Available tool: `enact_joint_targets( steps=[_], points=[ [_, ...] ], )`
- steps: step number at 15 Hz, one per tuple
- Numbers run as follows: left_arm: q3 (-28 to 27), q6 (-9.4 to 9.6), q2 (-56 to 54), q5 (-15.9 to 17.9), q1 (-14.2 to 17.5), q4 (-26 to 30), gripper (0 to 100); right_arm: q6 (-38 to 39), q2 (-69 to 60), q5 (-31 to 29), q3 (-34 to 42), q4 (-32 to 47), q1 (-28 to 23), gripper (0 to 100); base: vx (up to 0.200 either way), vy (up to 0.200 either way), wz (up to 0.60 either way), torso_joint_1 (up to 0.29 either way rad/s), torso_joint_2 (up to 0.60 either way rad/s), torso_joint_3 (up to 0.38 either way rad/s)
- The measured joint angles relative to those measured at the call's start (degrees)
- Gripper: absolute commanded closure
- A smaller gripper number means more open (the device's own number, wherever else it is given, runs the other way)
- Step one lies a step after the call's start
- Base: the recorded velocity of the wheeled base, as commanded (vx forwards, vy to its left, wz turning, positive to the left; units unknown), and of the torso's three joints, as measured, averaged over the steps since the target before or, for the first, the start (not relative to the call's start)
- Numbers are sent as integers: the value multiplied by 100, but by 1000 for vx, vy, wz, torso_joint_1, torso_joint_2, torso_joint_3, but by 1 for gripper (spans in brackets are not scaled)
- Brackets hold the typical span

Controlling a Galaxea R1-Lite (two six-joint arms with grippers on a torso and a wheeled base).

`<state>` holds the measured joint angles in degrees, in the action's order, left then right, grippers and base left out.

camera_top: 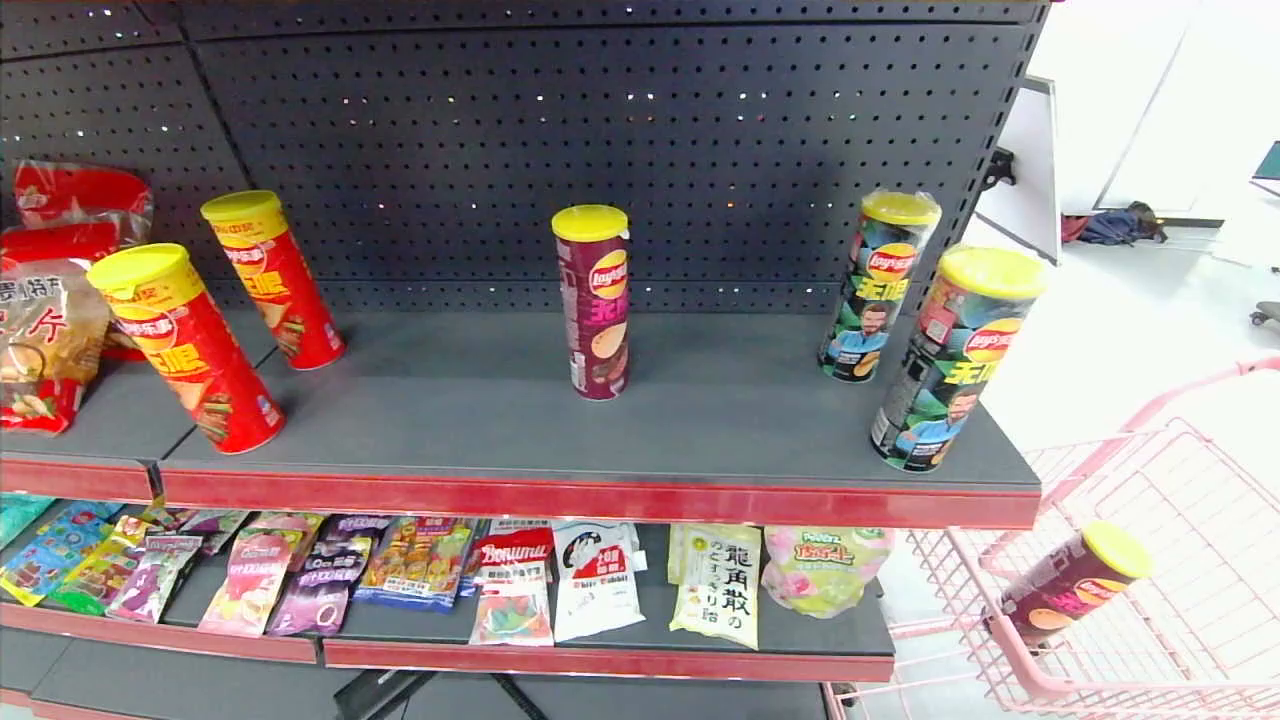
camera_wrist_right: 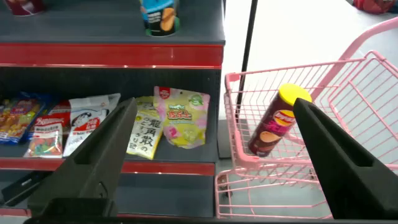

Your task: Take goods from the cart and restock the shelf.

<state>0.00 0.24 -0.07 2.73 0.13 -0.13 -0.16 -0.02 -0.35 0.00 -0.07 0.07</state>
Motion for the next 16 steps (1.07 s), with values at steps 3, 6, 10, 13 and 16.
enact_joint_targets(
  steps=[3, 6, 10, 13, 16],
  points=[
    [0, 0, 0, 0, 2, 0, 0, 6, 0, 0, 0, 0, -2, 0, 0, -200, 0, 2, -1, 1],
    [0, 0, 0, -2, 2, -2, 0, 9, 0, -5, 0, 0, 2, 0, 0, -67, 0, -1, -1, 1],
    [0, 2, 0, -2, -4, 0, 0, 9, 0, -9, 0, 5, -7, 0, 0, 0, -300, 0, 0, 1],
    [0, 0, 0, -2, -6, 2, 0, 9, 0, -20, 0, 5, -5, 0, 0, 0, -600, 3, 1, 4],
    [0, 2, 0, 0, 0, -2, 0, 9, 0, -24, 0, 7, 0, 0, 0, 0, -600, 7, 2, 4]
  ],
)
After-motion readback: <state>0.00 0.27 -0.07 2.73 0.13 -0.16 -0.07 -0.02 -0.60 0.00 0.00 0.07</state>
